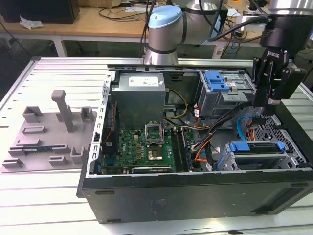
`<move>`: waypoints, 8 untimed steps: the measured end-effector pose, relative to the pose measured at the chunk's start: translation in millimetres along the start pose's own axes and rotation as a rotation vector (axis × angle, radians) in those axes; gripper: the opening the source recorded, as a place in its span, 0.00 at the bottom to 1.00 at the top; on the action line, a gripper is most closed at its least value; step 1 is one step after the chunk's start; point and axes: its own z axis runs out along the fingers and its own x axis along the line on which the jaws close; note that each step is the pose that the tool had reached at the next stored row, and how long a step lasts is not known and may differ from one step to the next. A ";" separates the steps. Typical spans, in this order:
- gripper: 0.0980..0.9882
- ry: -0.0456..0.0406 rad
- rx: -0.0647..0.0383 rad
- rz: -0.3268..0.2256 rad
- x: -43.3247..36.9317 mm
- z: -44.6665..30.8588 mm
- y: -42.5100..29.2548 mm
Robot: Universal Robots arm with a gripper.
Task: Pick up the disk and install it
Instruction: 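Insert the first disk wire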
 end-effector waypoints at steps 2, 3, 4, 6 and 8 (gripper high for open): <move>0.37 0.0061 0.002 0.003 -1.2 1.5 0.7; 0.29 0.0159 0.005 0.004 -1.9 3.2 1.1; 0.29 0.0187 0.010 0.006 -2.1 3.7 1.4; 0.29 0.0236 0.019 0.009 -2.4 4.5 2.6; 0.29 0.0329 0.030 0.013 -2.7 5.4 5.0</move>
